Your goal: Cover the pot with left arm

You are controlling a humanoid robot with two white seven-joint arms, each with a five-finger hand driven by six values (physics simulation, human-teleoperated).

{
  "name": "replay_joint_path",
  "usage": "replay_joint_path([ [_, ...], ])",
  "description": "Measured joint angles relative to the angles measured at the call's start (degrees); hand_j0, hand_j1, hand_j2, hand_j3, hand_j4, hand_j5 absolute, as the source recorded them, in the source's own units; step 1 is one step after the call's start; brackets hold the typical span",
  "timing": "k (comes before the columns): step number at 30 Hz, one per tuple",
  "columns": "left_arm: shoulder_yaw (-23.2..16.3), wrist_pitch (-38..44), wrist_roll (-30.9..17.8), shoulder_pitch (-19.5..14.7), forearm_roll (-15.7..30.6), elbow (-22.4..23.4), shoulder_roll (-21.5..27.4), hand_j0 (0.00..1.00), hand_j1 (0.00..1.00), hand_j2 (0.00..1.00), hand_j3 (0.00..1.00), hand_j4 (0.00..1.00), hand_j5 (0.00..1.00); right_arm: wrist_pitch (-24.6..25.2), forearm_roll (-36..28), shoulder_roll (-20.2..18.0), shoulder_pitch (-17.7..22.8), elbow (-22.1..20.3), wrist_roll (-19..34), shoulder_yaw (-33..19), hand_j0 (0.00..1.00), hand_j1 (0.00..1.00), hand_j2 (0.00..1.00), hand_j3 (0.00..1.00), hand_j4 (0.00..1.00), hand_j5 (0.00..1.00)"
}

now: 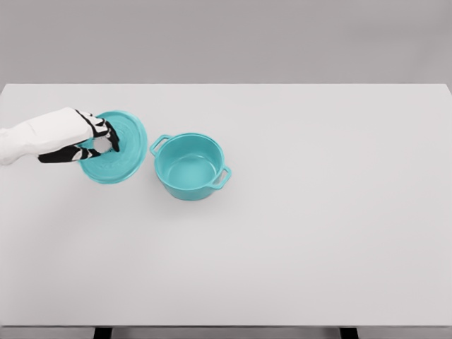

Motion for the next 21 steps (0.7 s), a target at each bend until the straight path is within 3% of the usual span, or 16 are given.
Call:
replay_joint_path([
  [21,-1.0,0.0,0.0,-2.3,-0.3,-0.6,-7.1,0.48,0.48,0.48,0.48,0.48,0.48,0.0,0.0,0.0,0.0,0.0,0.0,0.0,1.00,1.00,1.00,1.00,1.00,1.00],
])
